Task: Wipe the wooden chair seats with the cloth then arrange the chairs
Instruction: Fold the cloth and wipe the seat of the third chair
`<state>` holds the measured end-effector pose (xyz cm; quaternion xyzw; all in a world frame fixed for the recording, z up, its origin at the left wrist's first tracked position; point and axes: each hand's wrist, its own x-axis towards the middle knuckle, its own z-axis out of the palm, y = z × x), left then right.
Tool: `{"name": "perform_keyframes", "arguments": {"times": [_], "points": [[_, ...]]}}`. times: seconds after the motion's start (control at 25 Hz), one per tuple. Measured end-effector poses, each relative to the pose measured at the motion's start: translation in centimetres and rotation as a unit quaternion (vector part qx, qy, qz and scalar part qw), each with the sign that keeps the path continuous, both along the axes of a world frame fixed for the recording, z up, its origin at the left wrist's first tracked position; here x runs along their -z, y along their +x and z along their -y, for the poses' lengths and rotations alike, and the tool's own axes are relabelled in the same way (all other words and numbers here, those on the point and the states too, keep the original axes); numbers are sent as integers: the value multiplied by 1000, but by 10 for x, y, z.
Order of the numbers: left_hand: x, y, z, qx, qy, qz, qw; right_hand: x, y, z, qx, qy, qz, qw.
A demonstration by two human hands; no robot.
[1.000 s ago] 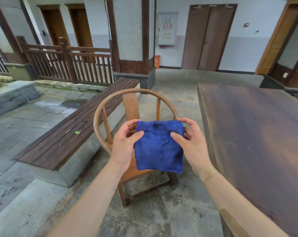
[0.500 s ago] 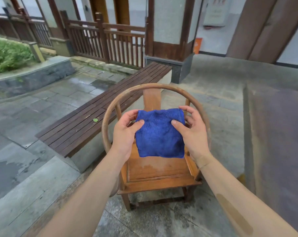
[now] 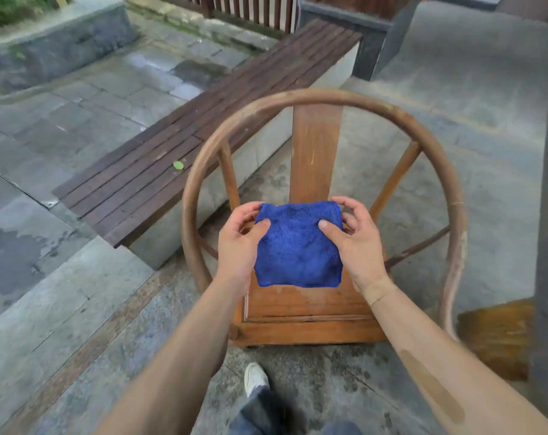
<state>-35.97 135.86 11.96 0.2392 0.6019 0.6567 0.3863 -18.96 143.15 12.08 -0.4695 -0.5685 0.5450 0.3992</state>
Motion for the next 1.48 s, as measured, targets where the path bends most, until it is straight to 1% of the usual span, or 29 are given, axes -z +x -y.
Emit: {"name": "perform_keyframes", "arguments": {"times": [0.16, 0.24, 0.36, 0.44, 0.52, 0.56, 0.6, 0.64, 0.68, 0.72, 0.76, 0.8, 0.84, 0.88, 0.92, 1.0, 1.08, 1.16, 1.28, 1.4, 1.48], "points": [[119, 6, -16, -50, -98, 53, 993, 111, -2, -22, -16, -81, 58, 995], [188, 17, -15, -66, -159, 69, 983, 187, 4, -26, -22, -126, 89, 988], [274, 29, -4, -94, -230, 76, 966, 287, 10, -16, -54, -181, 118, 975], [329, 36, 1, -114, -272, 70, 953, 346, 11, -10, -75, -204, 132, 967], [374, 37, 4, -111, -306, 55, 944, 388, 10, -6, -93, -201, 175, 959], [392, 36, 3, -103, -318, 25, 942, 403, 10, -6, -110, -190, 204, 954], [411, 33, 0, -94, -328, -29, 940, 417, 7, -9, -132, -176, 236, 946], [424, 32, -2, -84, -331, -97, 935, 426, 6, -12, -152, -149, 273, 938], [433, 31, -3, -73, -333, -179, 923, 429, 4, -17, -161, -97, 318, 929], [440, 32, -2, -55, -330, -272, 902, 432, 4, -25, -156, -25, 361, 919], [445, 36, 2, -19, -321, -371, 872, 433, 6, -37, -139, 51, 396, 906], [451, 41, 8, 30, -307, -461, 832, 438, 10, -54, -120, 113, 420, 892], [457, 48, 15, 90, -289, -534, 789, 443, 15, -73, -106, 152, 444, 877], [461, 54, 23, 151, -269, -586, 750, 445, 24, -92, -101, 171, 472, 859], [466, 55, 27, 197, -251, -619, 718, 450, 31, -114, -106, 176, 500, 841], [477, 55, 24, 241, -260, -647, 675, 463, 39, -155, -144, 188, 542, 807], [482, 59, 14, 252, -298, -648, 654, 475, 38, -176, -184, 202, 561, 782], [483, 61, -2, 239, -313, -644, 656, 480, 34, -184, -194, 206, 561, 778], [484, 39, -48, 208, -317, -636, 672, 481, 32, -184, -183, 214, 566, 775], [486, -6, -125, 196, -335, -632, 671, 481, 31, -186, -181, 215, 565, 776], [486, -43, -186, 174, -349, -638, 664, 482, 30, -188, -185, 210, 567, 775]]}}
